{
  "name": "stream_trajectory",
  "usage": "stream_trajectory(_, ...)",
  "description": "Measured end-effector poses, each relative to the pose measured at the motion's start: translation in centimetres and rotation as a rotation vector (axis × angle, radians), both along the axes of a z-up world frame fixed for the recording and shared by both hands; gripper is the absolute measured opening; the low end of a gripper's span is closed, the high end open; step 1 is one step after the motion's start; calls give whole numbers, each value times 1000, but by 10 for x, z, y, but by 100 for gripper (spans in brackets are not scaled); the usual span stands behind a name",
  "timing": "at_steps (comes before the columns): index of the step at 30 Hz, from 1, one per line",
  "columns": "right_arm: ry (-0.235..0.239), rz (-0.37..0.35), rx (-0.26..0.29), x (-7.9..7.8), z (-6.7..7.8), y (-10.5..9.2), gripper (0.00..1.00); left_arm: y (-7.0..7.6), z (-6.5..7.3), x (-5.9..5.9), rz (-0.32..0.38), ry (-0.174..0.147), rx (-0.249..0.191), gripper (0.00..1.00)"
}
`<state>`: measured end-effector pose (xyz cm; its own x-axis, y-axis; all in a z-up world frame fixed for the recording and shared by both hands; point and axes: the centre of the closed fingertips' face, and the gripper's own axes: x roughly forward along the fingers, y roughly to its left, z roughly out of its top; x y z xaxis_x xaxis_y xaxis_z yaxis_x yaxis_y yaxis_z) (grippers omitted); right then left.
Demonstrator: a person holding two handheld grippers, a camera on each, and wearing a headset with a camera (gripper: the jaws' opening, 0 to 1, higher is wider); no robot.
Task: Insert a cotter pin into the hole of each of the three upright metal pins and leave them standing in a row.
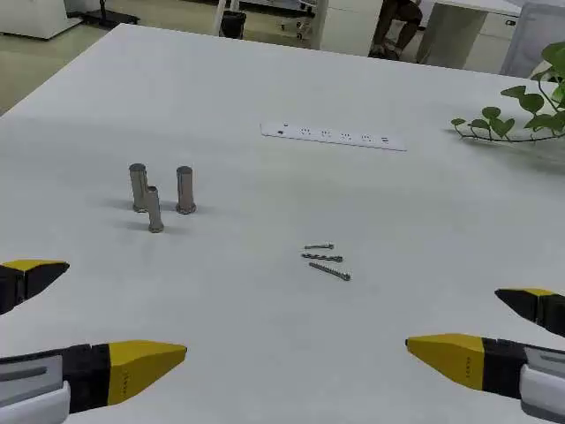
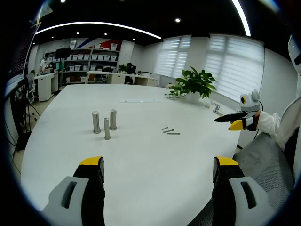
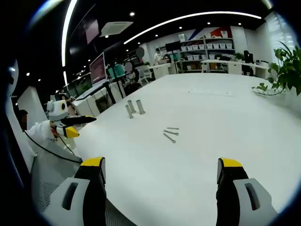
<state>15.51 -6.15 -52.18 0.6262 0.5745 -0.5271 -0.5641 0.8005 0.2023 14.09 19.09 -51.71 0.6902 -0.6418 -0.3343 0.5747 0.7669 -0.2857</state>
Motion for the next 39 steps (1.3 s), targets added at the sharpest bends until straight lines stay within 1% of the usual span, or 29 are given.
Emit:
stream_trajectory(2, -4, 6, -2, 0, 1, 2, 97, -1, 2, 1, 2, -2, -20, 97)
stream_trajectory(3, -5, 10, -1, 0, 1, 2, 97, -1, 3, 1, 2, -2, -21, 96)
stream_trajectory(5, -9, 28, -19, 0, 1, 5, 98, 1, 4, 3, 4, -28, 9, 95)
stream_trajectory(7, -4, 40, -35, -1, 0, 6, 98, 0, 6, 4, 3, -34, 7, 96)
stream_trajectory(9, -2, 44, -33, -2, 0, 7, 98, 2, 5, 5, 5, -33, 22, 98)
stream_trajectory(10, -2, 45, -30, -2, 0, 7, 98, 3, 2, 5, 0, -28, 50, 98)
stream_trajectory(12, -1, 44, -26, -2, 0, 8, 98, 2, 0, 4, -6, -21, 64, 98)
stream_trajectory(14, 0, 45, -27, -2, 0, 8, 98, 2, -2, 4, -4, -14, 57, 98)
stream_trajectory(16, 0, 41, -27, -1, 0, 7, 98, 2, -2, 4, 1, -4, 36, 98)
stream_trajectory(17, 2, 38, -24, 0, 0, 6, 98, 2, -2, 4, 3, -4, 31, 98)
stream_trajectory(21, 3, 35, -27, 0, 0, 5, 98, 2, -5, 3, -3, -1, 48, 98)
stream_trajectory(23, 1, 35, -28, 0, 0, 5, 98, 2, -5, 3, -4, 0, 45, 98)
stream_trajectory(25, -3, 33, -22, 1, 2, 5, 98, 1, -7, 2, -8, 10, 44, 98)
stream_trajectory(29, -3, 34, -13, 2, 0, 6, 98, 0, -9, 0, -19, 17, 68, 98)
stream_trajectory(30, 0, 33, -10, 1, -1, 6, 98, 0, -11, -1, -20, 29, 69, 98)
stream_trajectory(31, 5, 33, -8, 2, -3, 6, 98, 0, -11, -1, -18, 33, 71, 98)
stream_trajectory(37, 17, 43, -7, 6, -4, 7, 98, 2, -6, 1, -4, 37, 73, 98)
stream_trajectory(39, 19, 51, -11, 8, -4, 7, 98, 4, -2, 3, 5, 27, 67, 98)
